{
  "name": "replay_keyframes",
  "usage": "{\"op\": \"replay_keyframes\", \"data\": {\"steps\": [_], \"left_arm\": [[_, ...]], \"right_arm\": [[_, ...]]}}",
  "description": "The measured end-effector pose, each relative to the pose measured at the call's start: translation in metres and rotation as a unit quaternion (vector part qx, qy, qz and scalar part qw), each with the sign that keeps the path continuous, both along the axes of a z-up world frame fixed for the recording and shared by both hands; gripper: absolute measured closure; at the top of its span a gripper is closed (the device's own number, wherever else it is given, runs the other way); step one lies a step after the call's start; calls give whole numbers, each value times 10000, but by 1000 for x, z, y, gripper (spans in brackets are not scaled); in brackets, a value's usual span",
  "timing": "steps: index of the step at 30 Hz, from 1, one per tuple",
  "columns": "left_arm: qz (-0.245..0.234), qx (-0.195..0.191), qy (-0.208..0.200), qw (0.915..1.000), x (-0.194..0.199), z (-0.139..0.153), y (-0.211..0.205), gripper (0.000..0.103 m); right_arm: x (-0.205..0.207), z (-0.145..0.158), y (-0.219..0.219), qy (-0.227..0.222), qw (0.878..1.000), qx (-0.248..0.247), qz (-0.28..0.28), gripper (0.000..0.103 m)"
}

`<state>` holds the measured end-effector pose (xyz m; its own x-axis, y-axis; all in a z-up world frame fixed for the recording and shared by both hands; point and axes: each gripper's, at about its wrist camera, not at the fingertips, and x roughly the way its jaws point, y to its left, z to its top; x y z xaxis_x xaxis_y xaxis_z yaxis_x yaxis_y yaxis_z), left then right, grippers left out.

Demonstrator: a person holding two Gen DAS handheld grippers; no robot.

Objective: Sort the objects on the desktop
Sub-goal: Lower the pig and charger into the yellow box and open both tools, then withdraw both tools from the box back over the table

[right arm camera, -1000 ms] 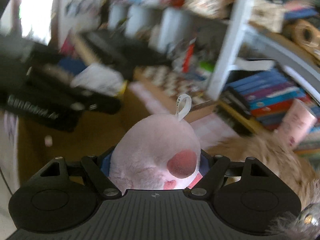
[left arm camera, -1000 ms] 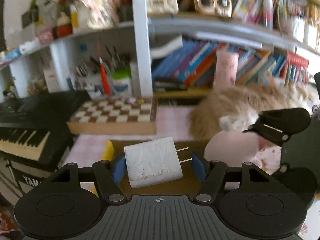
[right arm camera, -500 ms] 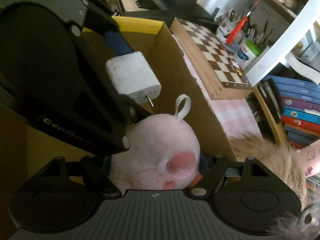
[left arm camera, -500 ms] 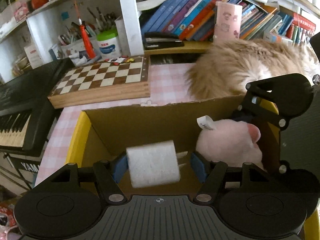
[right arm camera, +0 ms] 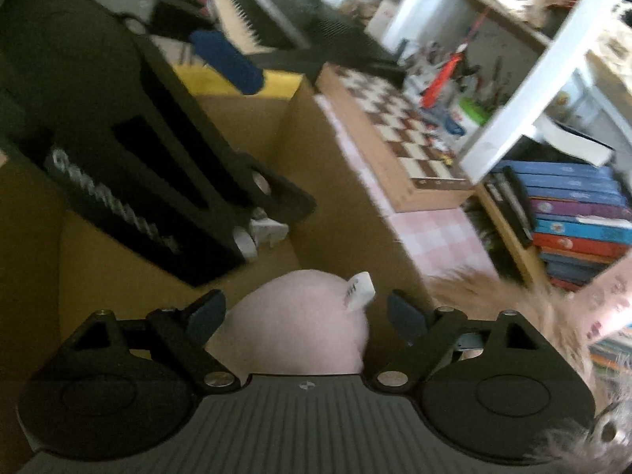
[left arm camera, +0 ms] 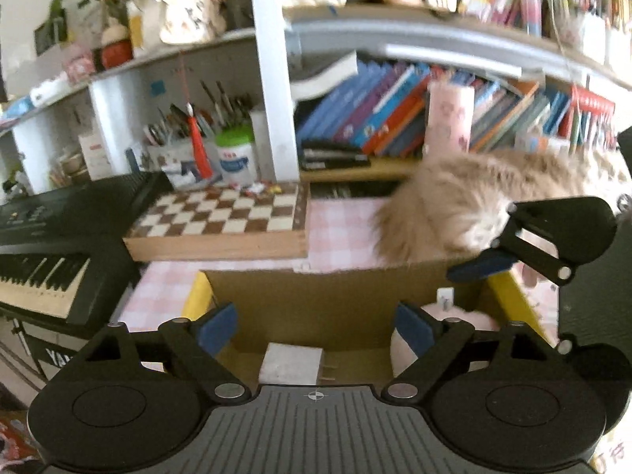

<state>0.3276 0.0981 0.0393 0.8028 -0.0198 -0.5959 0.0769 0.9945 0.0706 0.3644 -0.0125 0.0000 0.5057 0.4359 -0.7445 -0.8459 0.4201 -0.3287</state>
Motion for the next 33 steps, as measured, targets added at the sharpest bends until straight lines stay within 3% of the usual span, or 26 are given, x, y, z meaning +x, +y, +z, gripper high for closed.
{"op": "replay_keyframes", "data": {"steps": [6,12,23,33], "left_arm": [[39,-183,-477,9987,-31,27,-3,9],[-2,-265,-902,9956,-64,48,-13,8],[214,-489,-1149,9919,-120,54,-21,4],[631,-640,-1100,9899,-186,44,-11,4]], "right_arm": [[-22,31,-24,-216,9966,708,-356,14],[-45,60,-52,-614,9838,1361,-988,13],[-101,81,-98,-1063,9575,1944,-1845,13],[-161,77,-125,-1002,9115,2476,-3127,11]]}}
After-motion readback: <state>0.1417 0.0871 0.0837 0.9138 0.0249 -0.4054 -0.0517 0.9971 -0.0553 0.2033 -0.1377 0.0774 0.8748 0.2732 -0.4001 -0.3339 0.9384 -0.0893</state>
